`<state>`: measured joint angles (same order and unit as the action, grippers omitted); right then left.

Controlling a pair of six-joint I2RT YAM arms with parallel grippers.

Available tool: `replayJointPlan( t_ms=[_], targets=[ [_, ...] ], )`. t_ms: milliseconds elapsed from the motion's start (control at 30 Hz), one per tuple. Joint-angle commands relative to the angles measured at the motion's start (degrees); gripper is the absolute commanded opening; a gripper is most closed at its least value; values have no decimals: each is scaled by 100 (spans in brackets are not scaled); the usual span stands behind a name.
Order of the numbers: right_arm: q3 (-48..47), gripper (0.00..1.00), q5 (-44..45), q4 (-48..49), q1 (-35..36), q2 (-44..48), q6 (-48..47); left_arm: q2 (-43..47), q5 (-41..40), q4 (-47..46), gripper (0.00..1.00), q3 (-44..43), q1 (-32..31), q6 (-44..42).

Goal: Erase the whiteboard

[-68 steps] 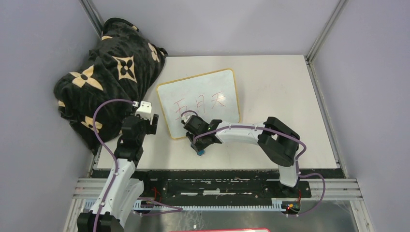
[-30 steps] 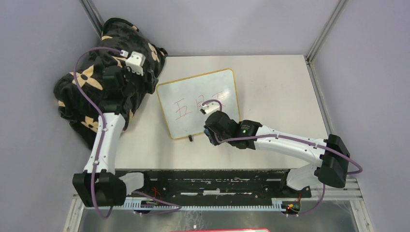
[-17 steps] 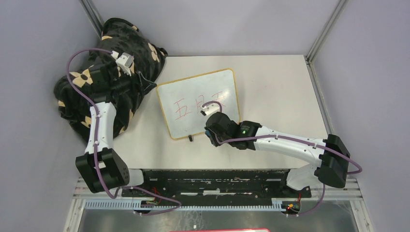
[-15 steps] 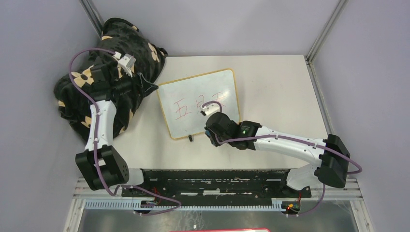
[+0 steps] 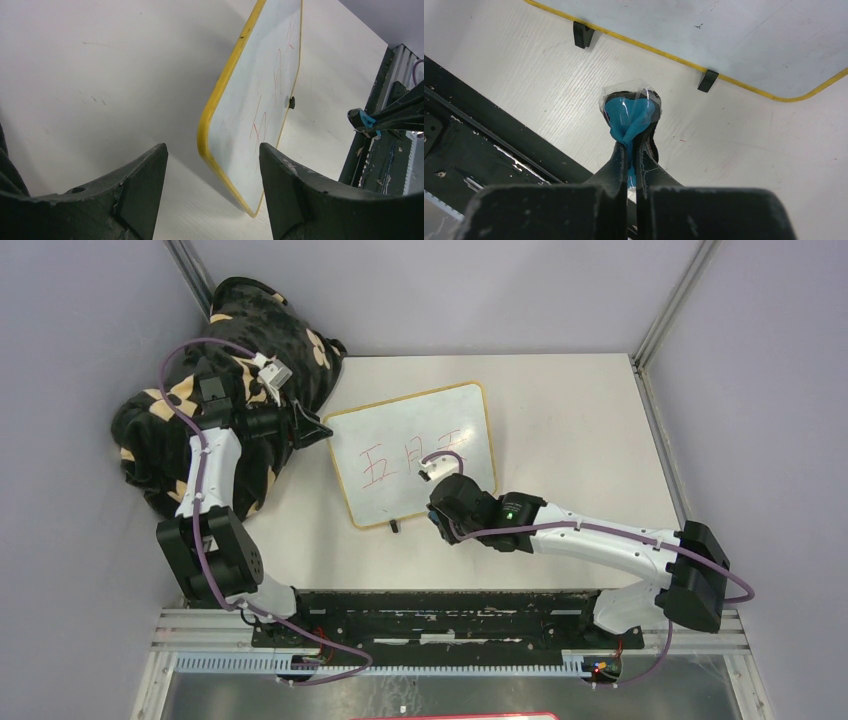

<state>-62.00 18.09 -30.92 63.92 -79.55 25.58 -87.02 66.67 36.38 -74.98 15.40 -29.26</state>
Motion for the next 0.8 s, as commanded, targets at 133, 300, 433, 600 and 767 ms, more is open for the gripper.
replayJointPlan(
  t_ms=[133, 300, 433, 600, 767],
  targets=[
    [6, 1, 149, 112, 23, 207, -62, -339, 631, 379, 72, -451, 34, -634],
    [-2, 1, 199, 92, 18, 184, -67, -650, 928, 901, 71, -744, 33, -1005],
    [-4, 1, 230, 73, 23, 159, -70, -786, 1001, 994, 71, -829, 20, -1025],
    [8, 1, 218, 118, 21, 165, -56, -890, 992, 1044, 70, -815, -19, -1071],
    [-10, 1, 204, 121, 17, 113, -61, -934, 938, 1115, 68, -838, -163, -1167]
  ],
)
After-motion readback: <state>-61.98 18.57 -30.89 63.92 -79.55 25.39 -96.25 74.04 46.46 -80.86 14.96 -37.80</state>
